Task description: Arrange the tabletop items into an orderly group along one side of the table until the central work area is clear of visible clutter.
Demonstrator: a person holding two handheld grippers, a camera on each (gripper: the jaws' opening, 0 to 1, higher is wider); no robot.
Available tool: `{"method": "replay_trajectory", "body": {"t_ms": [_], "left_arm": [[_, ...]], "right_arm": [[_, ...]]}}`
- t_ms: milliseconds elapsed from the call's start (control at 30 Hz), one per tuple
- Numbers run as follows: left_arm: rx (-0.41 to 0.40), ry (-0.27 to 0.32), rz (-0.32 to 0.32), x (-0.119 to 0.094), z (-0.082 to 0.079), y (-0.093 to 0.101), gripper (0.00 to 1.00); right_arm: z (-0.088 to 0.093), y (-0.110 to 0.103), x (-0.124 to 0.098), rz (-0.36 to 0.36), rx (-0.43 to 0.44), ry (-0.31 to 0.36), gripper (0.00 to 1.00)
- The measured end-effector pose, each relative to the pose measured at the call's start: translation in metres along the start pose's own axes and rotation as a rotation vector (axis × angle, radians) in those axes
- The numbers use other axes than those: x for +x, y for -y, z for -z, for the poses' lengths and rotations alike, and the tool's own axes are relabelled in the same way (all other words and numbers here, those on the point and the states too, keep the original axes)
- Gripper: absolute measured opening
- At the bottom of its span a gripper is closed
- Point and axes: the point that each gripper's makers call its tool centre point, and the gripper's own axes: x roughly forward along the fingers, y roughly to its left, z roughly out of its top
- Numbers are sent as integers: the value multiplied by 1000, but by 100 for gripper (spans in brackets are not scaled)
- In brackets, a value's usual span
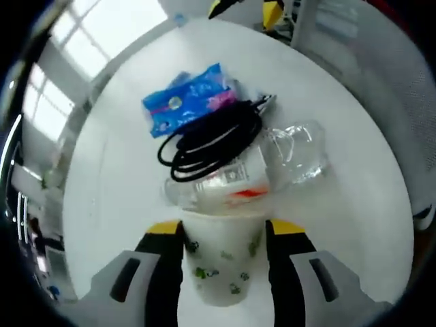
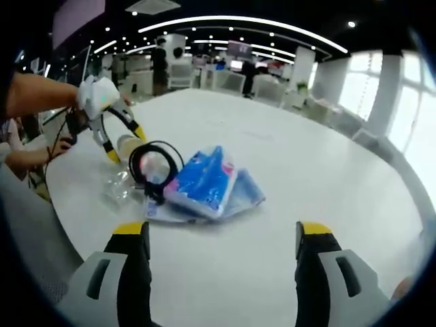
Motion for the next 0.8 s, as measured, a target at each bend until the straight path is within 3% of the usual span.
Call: {"method": "replay_trajectory", "body": {"t_ms": [667,800], "left_arm": [[-39,-5,-17,-4,6,4,41],[-77,23,-41,-9,6,2,40]], "right_arm": [[1,-2,1,-12,-4,-8,86],[1,-3,1,-15,-6,-8,86]]}}
